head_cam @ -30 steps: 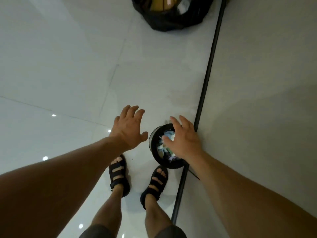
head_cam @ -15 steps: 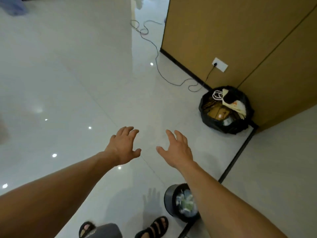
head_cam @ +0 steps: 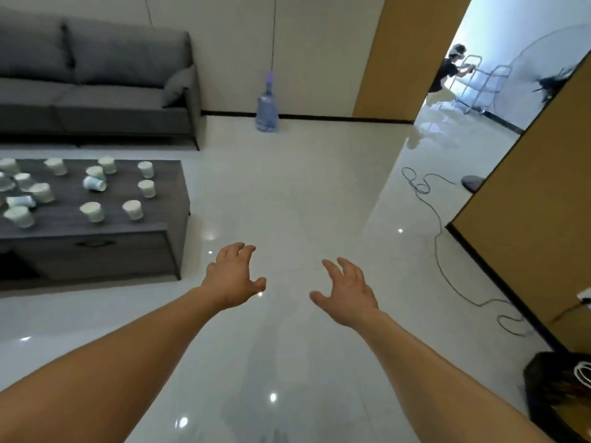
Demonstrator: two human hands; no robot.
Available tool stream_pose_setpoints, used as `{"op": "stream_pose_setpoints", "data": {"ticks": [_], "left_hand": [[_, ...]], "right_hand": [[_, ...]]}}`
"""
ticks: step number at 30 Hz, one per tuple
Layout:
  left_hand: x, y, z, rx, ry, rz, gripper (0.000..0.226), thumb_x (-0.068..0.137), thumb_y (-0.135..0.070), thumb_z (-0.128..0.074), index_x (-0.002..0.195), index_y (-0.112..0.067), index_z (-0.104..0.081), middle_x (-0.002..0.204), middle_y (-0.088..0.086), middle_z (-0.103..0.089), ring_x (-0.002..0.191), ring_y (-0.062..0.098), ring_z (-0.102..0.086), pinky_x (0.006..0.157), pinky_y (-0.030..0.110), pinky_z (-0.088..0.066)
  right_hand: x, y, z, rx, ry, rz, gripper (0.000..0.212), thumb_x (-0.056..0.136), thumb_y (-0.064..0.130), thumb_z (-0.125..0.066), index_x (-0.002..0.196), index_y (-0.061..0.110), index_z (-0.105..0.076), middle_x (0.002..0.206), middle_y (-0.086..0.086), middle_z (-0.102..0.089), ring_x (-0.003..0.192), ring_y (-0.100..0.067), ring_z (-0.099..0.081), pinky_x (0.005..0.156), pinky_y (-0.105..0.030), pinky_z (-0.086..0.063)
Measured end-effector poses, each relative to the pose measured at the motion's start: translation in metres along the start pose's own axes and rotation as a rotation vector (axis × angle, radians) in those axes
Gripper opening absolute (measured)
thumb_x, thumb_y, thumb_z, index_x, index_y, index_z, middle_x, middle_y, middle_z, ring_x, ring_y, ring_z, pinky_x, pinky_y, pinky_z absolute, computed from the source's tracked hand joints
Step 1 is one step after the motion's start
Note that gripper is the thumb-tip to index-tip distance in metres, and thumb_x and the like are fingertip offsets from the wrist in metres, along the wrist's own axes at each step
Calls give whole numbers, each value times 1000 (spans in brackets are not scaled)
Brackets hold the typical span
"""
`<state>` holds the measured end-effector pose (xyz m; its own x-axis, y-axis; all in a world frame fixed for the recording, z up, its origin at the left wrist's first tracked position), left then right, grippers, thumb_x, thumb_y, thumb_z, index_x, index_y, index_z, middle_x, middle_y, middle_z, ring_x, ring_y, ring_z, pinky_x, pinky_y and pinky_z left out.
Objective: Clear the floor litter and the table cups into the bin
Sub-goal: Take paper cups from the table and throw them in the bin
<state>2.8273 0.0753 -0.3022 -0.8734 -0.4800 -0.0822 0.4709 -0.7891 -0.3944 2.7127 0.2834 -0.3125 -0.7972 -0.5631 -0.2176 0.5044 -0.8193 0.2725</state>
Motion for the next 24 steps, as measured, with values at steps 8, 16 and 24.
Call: {"op": "stream_pose_setpoints", "data": {"ticks": [8, 16, 24], "left_hand": [[57, 112, 52, 8, -90, 283, 80, 80, -50, -64, 146, -21, -29, 152, 1, -27, 140, 24, -23, 109, 48, -33], [111, 188, 109, -49, -222, 530, 80, 81, -48, -66, 147, -20, -28, 153, 2, -26, 141, 24, -21, 111, 48, -31], [140, 289, 123, -102, -279, 662, 82, 81, -48, -66, 147, -20, -28, 153, 1, -26, 141, 21, -23, 112, 42, -31]], "right_hand": [[144, 111, -8, -25, 49, 248, 82, 88, 58, -53, 154, 31, -14, 162, 1, -9, 148, -21, -5, 114, -47, -29], [263, 216, -9, -71, 120, 518, 82, 87, 58, -54, 154, 30, -15, 161, -1, -11, 147, -25, -11, 112, -46, -33], [334, 335, -48, -134, 206, 671, 82, 87, 55, -57, 153, 31, -14, 161, -2, -13, 146, -26, -15, 111, -46, -34]]}}
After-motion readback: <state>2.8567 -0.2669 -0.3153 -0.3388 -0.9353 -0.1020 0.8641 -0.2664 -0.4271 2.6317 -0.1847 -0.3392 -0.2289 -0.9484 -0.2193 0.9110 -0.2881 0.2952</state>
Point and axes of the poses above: each hand's wrist, its own x-axis towards the middle knuckle, its own z-axis out of the back of the hand, y = z × x, the point moved 5 cm from there along x, towards the middle knuckle
